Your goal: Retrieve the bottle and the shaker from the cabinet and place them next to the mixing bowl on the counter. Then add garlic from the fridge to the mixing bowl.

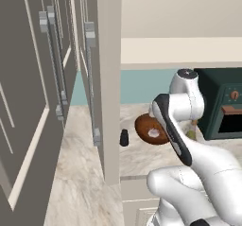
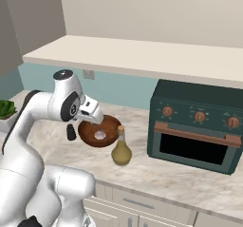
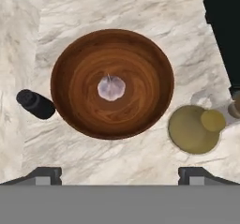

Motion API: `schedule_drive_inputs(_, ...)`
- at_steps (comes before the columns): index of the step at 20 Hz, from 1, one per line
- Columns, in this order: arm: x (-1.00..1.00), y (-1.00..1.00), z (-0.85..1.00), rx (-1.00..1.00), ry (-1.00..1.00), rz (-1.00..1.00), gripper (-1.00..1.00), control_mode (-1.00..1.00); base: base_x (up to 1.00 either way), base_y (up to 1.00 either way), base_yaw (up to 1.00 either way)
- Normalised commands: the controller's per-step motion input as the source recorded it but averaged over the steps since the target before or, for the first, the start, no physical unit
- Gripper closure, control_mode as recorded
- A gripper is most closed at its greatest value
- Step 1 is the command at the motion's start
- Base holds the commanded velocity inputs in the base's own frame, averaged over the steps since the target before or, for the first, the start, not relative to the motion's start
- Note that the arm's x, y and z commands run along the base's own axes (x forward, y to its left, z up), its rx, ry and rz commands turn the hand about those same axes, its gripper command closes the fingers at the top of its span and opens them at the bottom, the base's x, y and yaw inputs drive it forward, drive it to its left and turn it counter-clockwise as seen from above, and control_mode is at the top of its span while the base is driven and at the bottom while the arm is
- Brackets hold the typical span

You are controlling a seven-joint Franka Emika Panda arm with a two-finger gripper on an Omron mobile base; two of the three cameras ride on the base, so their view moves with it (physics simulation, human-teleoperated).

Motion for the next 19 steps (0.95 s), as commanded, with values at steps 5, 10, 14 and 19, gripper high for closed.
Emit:
schedule_drive_inputs(5,-0.87,0.00,0.78,0.00,-0.13,0.00,-1.00,-1.00,0.00,0.00,0.00)
schedule_drive_inputs(10,-0.70,0.00,0.79,0.00,-0.15,0.00,-1.00,-1.00,0.00,0.00,0.00)
schedule_drive_inputs(14,-0.47,0.00,0.71,0.00,-0.17,0.00,-1.00,-1.00,0.00,0.00,0.00)
schedule_drive_inputs(19,-0.38,0.00,0.61,0.01,-0.15,0.00,-1.00,-1.00,0.00,0.00,0.00)
